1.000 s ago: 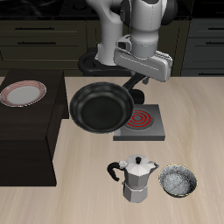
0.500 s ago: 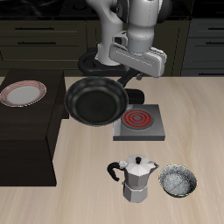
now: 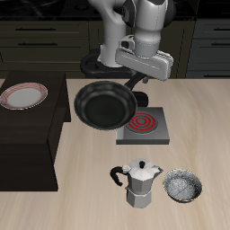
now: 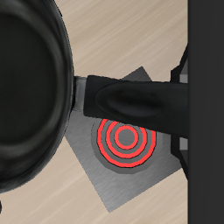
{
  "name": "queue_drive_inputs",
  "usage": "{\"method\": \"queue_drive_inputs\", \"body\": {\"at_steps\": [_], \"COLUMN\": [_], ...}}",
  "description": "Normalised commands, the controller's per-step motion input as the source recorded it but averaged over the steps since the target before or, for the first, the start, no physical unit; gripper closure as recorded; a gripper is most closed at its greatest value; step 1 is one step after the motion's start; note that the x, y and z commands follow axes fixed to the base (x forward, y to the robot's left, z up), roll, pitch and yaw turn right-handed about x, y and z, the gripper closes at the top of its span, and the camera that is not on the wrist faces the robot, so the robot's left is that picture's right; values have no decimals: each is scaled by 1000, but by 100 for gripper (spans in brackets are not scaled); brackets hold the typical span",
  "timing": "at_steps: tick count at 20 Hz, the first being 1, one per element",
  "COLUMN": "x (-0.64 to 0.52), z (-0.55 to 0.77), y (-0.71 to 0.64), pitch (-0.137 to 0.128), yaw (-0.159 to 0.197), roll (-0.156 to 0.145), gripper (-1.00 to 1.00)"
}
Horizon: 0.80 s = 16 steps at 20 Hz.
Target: Place the frypan on the stove
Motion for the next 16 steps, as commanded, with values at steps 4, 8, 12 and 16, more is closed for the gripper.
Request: {"method": "queue_drive_inputs", "body": {"at_steps": [4,8,12,16], "x": [-110,-199,-243,-91], "z": [-118,-100,23,-112], "y": [176,207,130,72], "pitch": [15,5,-19,9], "yaw": [22,46,22,23], "roll": [14,8,9,16], "gripper": [100,100,100,100]}}
